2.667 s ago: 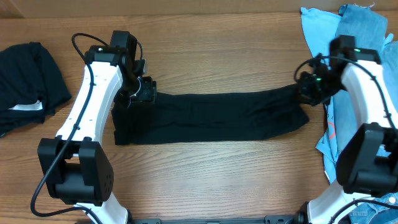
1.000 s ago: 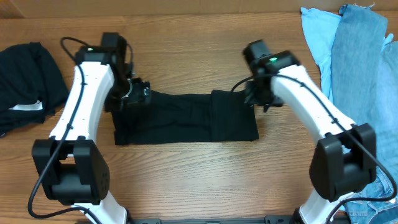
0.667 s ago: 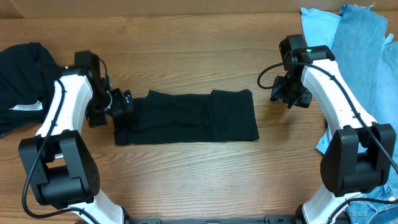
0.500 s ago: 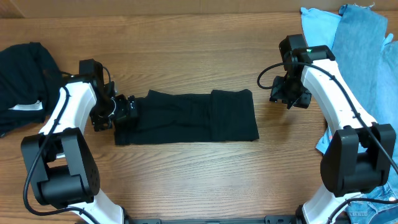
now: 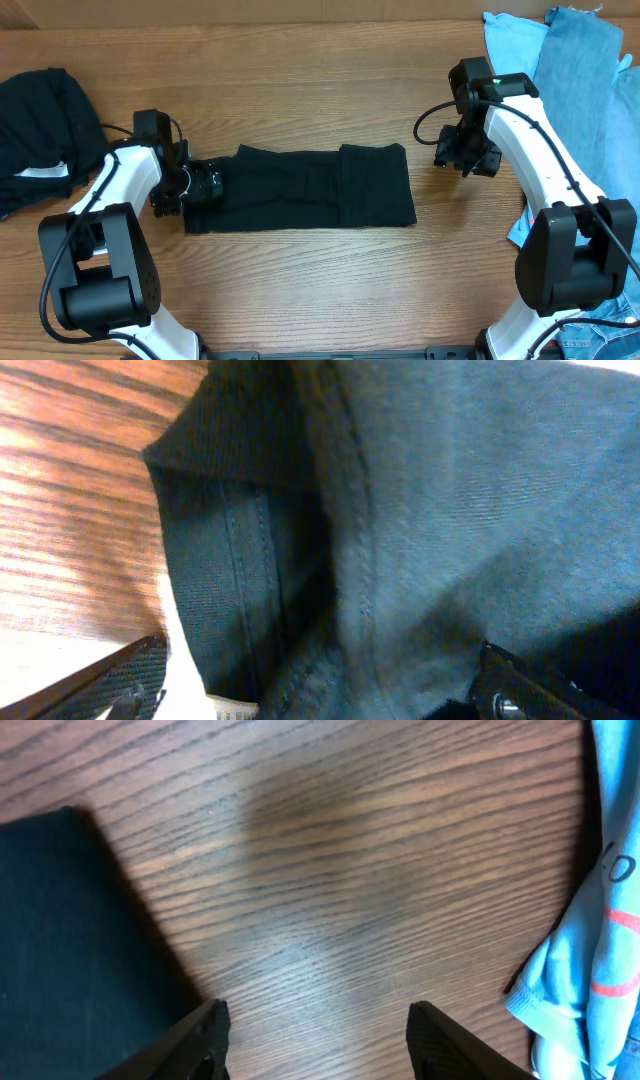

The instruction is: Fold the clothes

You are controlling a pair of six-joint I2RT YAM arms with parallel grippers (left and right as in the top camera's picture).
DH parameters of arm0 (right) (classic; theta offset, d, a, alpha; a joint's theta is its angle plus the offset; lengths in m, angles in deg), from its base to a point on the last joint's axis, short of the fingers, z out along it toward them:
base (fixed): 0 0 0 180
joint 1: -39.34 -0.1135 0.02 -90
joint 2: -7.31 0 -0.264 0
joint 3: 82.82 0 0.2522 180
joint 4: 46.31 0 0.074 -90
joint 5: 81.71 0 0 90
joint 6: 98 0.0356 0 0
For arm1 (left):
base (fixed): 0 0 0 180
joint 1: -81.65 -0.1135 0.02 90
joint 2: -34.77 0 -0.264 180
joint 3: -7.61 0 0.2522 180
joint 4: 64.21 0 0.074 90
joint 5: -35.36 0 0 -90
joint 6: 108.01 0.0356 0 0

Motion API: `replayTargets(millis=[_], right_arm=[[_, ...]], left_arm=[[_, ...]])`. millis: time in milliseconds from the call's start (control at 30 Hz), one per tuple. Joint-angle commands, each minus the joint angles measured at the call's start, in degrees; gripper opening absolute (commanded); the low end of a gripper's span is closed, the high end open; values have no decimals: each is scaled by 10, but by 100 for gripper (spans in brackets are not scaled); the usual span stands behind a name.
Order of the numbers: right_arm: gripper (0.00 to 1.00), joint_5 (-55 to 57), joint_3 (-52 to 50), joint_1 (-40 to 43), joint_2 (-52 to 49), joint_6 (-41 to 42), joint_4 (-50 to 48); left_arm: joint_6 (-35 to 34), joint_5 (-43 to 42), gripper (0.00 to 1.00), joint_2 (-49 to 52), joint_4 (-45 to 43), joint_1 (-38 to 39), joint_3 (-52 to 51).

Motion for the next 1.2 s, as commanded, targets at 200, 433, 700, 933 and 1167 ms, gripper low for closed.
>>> replayTargets(millis=[200,433,700,933,1167], right_arm=[[61,-2,12,-1,12,-2,10],[61,-2,12,-1,12,-2,16],[61,-2,12,-1,12,-2,23],[60,-2,12,-1,12,-2,29],[61,-2,12,-1,12,-1,28]], left_arm=[[5,-54,65,15,-45,-4,-39],[5,-60,39,23,-45,-4,-39],[2,-47,4,4,-30,-50,-22],[3,-47,4,-58,-10,-151,17],[21,-57,4,-78,43,-268,109]])
